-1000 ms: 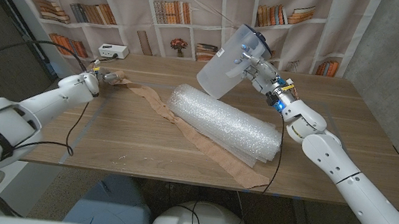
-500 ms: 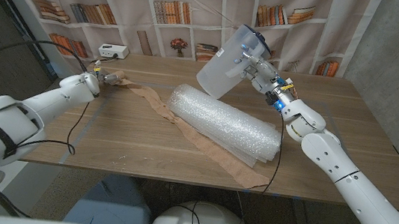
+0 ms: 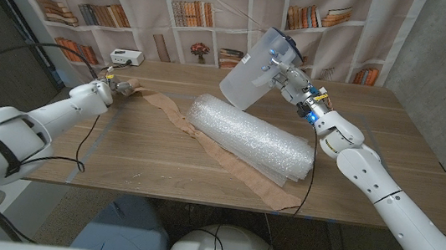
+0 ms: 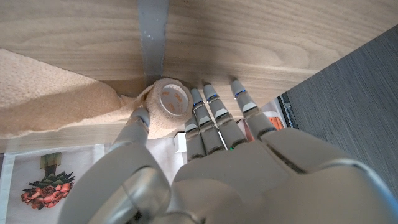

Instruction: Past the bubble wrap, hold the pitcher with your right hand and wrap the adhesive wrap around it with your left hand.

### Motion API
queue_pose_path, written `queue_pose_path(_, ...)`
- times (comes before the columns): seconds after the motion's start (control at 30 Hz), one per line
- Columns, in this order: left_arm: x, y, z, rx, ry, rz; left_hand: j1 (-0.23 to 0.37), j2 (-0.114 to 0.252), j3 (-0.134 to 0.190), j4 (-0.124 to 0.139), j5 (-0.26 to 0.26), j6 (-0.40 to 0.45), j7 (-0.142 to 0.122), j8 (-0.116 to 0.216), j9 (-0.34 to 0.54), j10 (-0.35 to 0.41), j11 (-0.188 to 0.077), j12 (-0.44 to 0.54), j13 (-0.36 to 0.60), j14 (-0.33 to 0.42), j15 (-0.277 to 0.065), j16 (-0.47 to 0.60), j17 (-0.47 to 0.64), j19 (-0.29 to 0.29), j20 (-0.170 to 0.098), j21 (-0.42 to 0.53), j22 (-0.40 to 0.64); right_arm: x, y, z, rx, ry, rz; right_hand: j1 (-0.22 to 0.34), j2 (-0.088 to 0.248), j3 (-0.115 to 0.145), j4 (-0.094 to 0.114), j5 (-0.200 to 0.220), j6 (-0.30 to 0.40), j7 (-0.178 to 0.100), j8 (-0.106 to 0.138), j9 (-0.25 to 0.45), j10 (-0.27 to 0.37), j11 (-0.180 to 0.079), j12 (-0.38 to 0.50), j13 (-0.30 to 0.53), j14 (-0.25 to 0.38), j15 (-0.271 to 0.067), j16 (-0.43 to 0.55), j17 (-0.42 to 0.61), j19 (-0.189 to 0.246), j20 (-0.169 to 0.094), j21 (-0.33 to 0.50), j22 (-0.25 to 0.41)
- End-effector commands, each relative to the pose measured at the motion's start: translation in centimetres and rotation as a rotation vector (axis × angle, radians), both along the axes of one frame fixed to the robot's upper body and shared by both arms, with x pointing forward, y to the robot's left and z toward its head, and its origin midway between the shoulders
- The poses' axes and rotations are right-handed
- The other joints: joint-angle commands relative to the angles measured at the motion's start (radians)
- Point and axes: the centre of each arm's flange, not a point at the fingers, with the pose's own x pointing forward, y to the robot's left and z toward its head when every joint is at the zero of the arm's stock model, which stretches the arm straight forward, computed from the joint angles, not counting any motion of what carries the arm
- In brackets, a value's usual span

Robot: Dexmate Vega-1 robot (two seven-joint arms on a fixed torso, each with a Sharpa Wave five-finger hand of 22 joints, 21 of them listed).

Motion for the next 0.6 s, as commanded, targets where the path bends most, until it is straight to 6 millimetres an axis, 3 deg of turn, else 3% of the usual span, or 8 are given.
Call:
queue_pose_path(0.03,-0.4,-1.4,0.0,0.100,-0.031,0.069,0.216,0.070,0.089,-0.011,0.027,0.152,-0.024,0.040,0.011,0.126,-0.018,0.031,0.019,0.214,-0.098,0.063,0.023,0.057,-0.029,0.043,0.010,-0.4,-0.3,-0.2,0.004,-0.003,0.000,-0.007,0.000,-0.003,-0.001,-0.002,0.007,-0.005,-0.002,0.004,0.010,0.002,0.006,0.005,0.202,-0.142,0.007,0.181,-0.294,-0.079,-0.005,0.001)
queue_pose_path(0.13,-0.8,-1.6,0.0,0.113,-0.074,0.091,0.360,0.068,0.091,-0.006,0.015,0.232,-0.024,0.067,0.020,0.208,-0.036,0.051,0.046,0.299,-0.105,0.117,0.045,0.085,-0.055,0.082,0.019,-0.6,-0.4,-0.3,0.005,-0.006,-0.001,-0.006,0.000,-0.003,-0.001,-0.002,0.008,-0.004,-0.002,0.004,0.009,-0.001,0.005,0.005,0.201,-0.142,0.006,0.181,-0.294,-0.079,-0.005,0.001)
queue_pose_path(0.23,-1.4,-1.8,0.0,0.112,-0.141,0.102,0.418,0.069,0.078,0.000,0.002,0.254,-0.011,0.074,0.024,0.254,-0.046,0.065,0.064,0.350,-0.105,0.144,0.053,0.105,-0.068,0.108,0.025,-0.8,-0.5,-0.4,0.006,-0.008,-0.003,-0.006,0.000,-0.003,-0.001,-0.002,0.008,-0.004,-0.003,0.004,0.010,0.000,0.004,0.004,0.201,-0.142,0.006,0.182,-0.293,-0.079,-0.005,0.001)
queue_pose_path(0.37,-2.2,-2.3,0.2,0.127,-0.201,0.094,0.450,0.072,0.073,0.002,-0.007,0.250,0.002,0.071,0.026,0.270,-0.051,0.069,0.074,0.378,-0.107,0.155,0.054,0.117,-0.082,0.126,0.030,-1.1,-0.7,-0.6,0.008,-0.010,-0.005,-0.007,0.000,-0.003,0.000,-0.002,0.009,-0.003,-0.004,0.004,0.008,0.000,0.004,0.007,0.201,-0.142,0.006,0.182,-0.294,-0.079,-0.005,0.001)
queue_pose_path(0.6,-3.8,-3.4,0.8,0.148,-0.305,0.066,0.475,0.073,0.071,0.003,-0.013,0.247,0.002,0.067,0.028,0.268,-0.048,0.067,0.082,0.384,-0.107,0.153,0.051,0.128,-0.089,0.141,0.034,-1.6,-0.7,-0.7,0.006,-0.014,-0.001,-0.006,-0.001,-0.003,0.000,-0.002,0.007,-0.005,-0.006,0.004,0.008,0.000,0.002,0.006,0.202,-0.142,0.005,0.183,-0.293,-0.079,-0.005,0.001)
